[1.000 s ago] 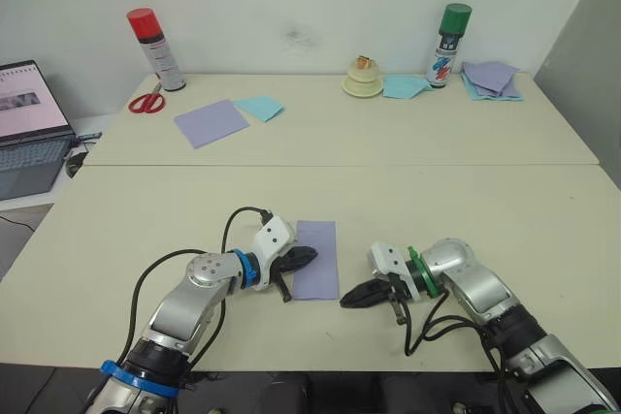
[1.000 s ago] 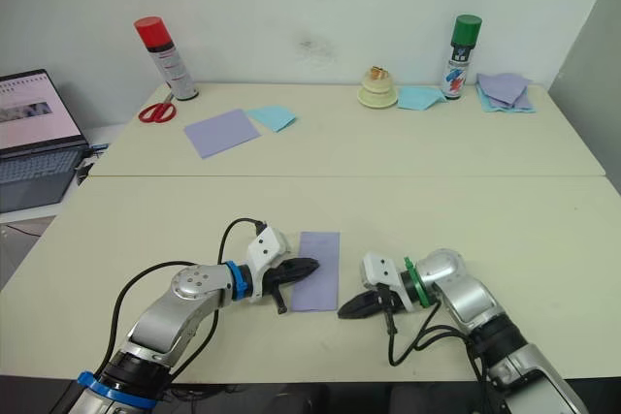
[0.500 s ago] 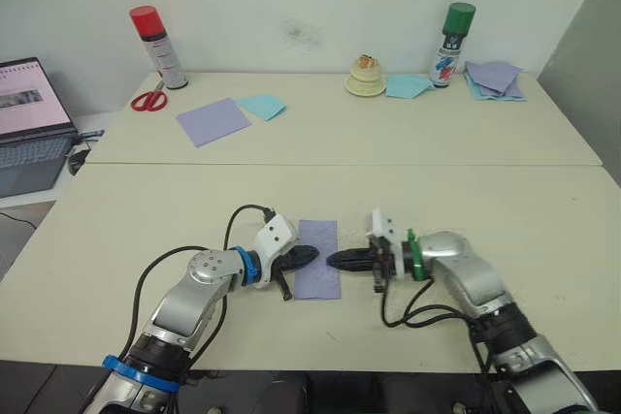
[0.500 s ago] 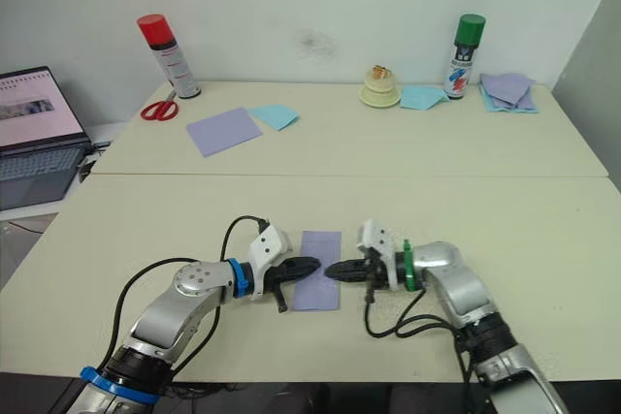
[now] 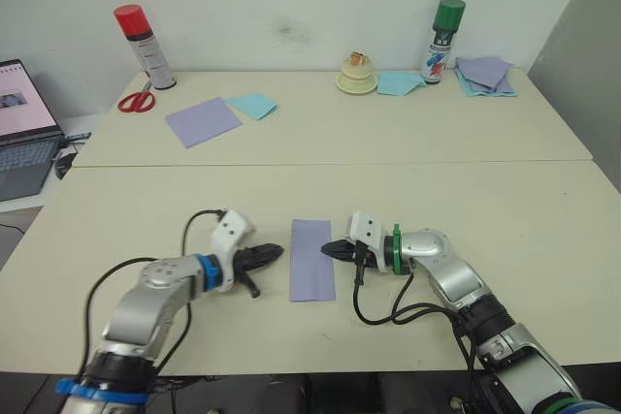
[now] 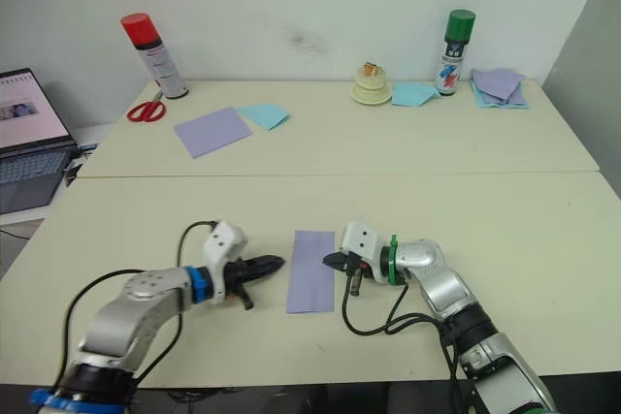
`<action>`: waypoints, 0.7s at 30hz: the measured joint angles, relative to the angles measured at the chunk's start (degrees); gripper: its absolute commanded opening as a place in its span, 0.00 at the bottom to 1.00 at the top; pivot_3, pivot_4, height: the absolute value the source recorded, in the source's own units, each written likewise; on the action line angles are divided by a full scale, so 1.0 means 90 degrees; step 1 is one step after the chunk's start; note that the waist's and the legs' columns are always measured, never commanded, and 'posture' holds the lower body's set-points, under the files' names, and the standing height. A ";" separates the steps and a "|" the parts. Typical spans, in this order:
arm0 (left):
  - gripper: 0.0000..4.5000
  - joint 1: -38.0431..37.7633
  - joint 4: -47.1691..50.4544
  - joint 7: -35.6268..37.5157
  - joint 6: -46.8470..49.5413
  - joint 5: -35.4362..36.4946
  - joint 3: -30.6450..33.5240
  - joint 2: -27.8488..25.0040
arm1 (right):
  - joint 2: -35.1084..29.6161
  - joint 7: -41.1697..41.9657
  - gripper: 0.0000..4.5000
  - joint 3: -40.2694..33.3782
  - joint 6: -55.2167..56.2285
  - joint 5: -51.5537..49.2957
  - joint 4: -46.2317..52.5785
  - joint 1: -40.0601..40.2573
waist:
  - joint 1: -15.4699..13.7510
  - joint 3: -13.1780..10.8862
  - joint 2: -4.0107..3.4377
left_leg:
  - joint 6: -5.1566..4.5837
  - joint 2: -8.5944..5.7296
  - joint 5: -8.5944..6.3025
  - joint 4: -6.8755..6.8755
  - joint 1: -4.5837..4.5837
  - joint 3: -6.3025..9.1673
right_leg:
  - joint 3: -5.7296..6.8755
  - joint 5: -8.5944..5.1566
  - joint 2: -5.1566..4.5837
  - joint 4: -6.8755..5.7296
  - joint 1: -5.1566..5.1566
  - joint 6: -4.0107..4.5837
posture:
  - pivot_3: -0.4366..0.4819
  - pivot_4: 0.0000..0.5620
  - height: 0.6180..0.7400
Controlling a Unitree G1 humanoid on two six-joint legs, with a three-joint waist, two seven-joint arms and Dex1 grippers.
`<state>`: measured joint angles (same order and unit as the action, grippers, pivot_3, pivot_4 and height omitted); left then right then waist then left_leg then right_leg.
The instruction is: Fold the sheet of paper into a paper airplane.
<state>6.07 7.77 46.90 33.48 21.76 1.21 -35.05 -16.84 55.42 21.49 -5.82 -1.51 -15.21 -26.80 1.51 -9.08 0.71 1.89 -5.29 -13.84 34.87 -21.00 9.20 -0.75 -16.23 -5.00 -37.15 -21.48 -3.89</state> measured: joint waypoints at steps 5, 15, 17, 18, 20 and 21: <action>0.00 -0.0136 0.0386 -0.0105 0.0279 0.0204 0.0051 0.0069 | -0.0016 0.0012 0.01 0.0004 -0.0033 -0.0001 0.0108 0.0064 | -0.0007 -0.0005 0.0010 | 0.0000 -0.0003 0.0000 0.0001 -0.0002 0.0000 | -0.0002 0.0015 -0.0001 0.0006 0.0004 0.0025 | 0.48 0.27 1.00; 0.00 0.0002 0.0572 -0.0343 0.0453 0.0189 -0.0343 0.0338 | -0.0022 0.0086 0.01 0.0004 -0.0229 -0.0007 0.0254 0.0101 | -0.0001 -0.0006 0.0011 | 0.0006 -0.0001 -0.0004 0.0000 -0.0005 -0.0002 | 0.0000 0.0018 -0.0001 0.0005 0.0003 0.0031 | 0.48 0.27 1.00; 0.00 0.0002 0.0572 -0.0328 0.0474 0.0190 -0.0346 0.0302 | -0.0022 0.0086 0.01 0.0003 -0.0232 -0.0008 0.0254 0.0101 | -0.0001 -0.0006 0.0011 | 0.0006 -0.0001 -0.0004 0.0000 -0.0005 -0.0003 | 0.0000 0.0018 -0.0001 0.0005 0.0002 0.0031 | 0.48 0.27 1.00; 0.00 0.0002 0.0572 -0.0318 0.0490 0.0192 -0.0345 0.0289 | -0.0021 0.0086 0.01 0.0003 -0.0234 -0.0008 0.0254 0.0101 | -0.0001 -0.0006 0.0011 | 0.0006 -0.0001 -0.0004 0.0000 -0.0005 -0.0002 | -0.0001 0.0018 -0.0001 0.0005 0.0002 0.0031 | 0.48 0.27 1.00; 0.00 0.0001 0.0572 -0.0279 0.0533 0.0211 -0.0344 0.0281 | -0.0019 0.0086 0.01 0.0003 -0.0236 -0.0008 0.0254 0.0101 | -0.0001 -0.0006 0.0011 | 0.0006 -0.0001 -0.0004 0.0000 -0.0005 -0.0003 | 0.0000 0.0018 -0.0001 0.0005 0.0003 0.0031 | 0.48 0.27 1.00; 0.00 0.0002 0.0573 -0.0267 0.0548 0.0234 -0.0342 0.0264 | -0.0018 0.0086 0.01 0.0004 -0.0235 -0.0008 0.0254 0.0101 | -0.0001 -0.0006 0.0011 | 0.0006 -0.0001 -0.0004 0.0000 -0.0005 -0.0002 | 0.0000 0.0018 -0.0001 0.0006 0.0002 0.0031 | 0.48 0.27 1.00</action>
<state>6.08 12.92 44.50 38.42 23.87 -1.87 -32.68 -17.00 56.19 21.53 -7.94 -1.58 -12.92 -25.89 1.50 -9.14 0.81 1.94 -5.30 -13.88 34.88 -21.05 9.18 -0.75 -16.06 -5.01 -37.10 -21.46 -3.61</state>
